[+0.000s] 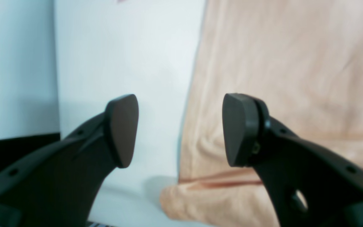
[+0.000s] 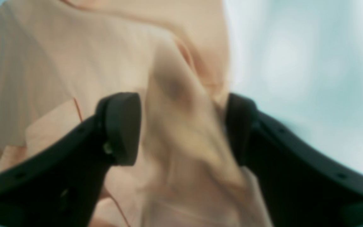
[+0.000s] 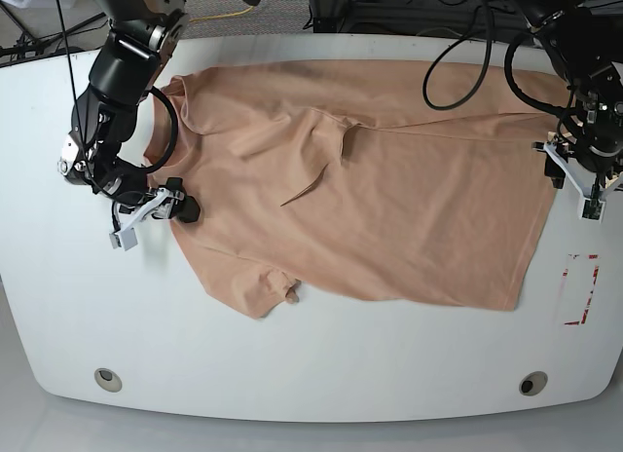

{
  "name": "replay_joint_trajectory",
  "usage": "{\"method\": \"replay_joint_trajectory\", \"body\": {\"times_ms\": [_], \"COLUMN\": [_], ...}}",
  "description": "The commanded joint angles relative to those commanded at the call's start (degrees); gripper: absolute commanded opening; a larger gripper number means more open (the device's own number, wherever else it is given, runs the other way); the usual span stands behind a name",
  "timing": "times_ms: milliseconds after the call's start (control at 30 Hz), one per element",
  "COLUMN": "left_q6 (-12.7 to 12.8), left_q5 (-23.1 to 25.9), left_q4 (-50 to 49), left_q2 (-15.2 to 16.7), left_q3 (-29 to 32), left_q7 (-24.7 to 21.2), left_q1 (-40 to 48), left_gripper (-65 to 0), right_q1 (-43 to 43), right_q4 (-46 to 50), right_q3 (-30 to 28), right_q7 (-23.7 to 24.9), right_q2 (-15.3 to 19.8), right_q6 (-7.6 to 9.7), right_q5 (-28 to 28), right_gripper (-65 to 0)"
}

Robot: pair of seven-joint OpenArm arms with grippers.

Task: Fold the T-shirt properly
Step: 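Move the left gripper to the shirt edge and grasp both edges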

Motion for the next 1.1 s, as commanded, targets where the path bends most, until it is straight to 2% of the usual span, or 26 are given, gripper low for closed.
{"method": "replay_joint_trajectory", "body": {"times_ms": [100,167,267,367,433,600,767,867,967,1100], "left_q6": [0.0,0.0,0.4,3.9,5.9,6.1,6.2,6.4,6.4,6.3], "left_q5": [0.0,0.0,0.0,0.0,-0.3,-0.4,-0.1,-0.1,-0.1,-0.4], "left_q4": [-3.6,-6.8,-12.2,-16.1,-19.7,-29.6,-42.5,-51.4,-58.1,-66.5], "left_q2": [0.0,0.0,0.0,-0.3,-0.4,-0.5,-0.5,-2.8,-3.4,-5.8], "left_q3": [0.0,0.0,0.0,0.0,0.2,0.3,1.5,4.0,4.6,6.4], "left_q7": [0.1,0.1,0.1,-0.2,-0.3,-1.1,-9.8,-14.7,-18.6,-22.9], "left_q1": [-2.5,-5.0,-9.4,-12.7,-15.4,-22.2,-27.0,-29.5,-31.5,-33.7], "left_gripper": [-25.4,-25.1,-18.1,-12.9,-11.3,-9.6,-9.6,-9.6,-9.6,-9.6], "right_q1": [-0.4,-0.5,-1.0,-1.0,-1.0,-0.9,-0.9,-0.9,-0.9,-1.0], "right_q4": [0.0,0.0,0.0,0.0,0.0,0.1,0.1,0.2,0.2,0.3], "right_q3": [0.0,-0.1,-0.2,-0.2,-0.2,-0.2,-0.2,-0.2,-0.2,-0.2], "right_q7": [0.0,0.0,0.1,0.1,0.2,0.3,0.4,0.4,0.4,0.4], "right_q2": [0.0,0.0,0.0,-0.1,-0.1,-0.1,-0.1,-0.1,-0.1,-0.1], "right_q6": [0.09,0.09,0.18,0.18,0.18,0.35,0.35,0.44,0.44,0.44], "right_q5": [0.0,-0.1,-0.1,-0.1,-0.1,-0.1,-0.1,-0.1,-0.1,-0.1], "right_gripper": [-35.5,-40.9,-54.5,-65.0,-65.0,-65.0,-65.0,-65.0,-65.0,-65.0]}}
